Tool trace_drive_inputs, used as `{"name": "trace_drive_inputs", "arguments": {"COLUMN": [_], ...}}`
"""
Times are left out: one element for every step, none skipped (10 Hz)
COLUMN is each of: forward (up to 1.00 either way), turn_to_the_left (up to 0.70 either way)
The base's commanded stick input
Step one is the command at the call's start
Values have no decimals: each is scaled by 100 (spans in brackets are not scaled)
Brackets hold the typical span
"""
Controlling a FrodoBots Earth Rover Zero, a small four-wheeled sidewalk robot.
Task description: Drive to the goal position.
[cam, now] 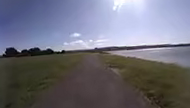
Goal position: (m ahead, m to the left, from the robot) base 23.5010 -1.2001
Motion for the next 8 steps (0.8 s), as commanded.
{"name": "trace_drive_inputs", "arguments": {"forward": [70, 70, 70, 70, 70, 70, 70, 70], "turn_to_the_left": [0, 0, 0, 0, 0, 0, 0, 0]}}
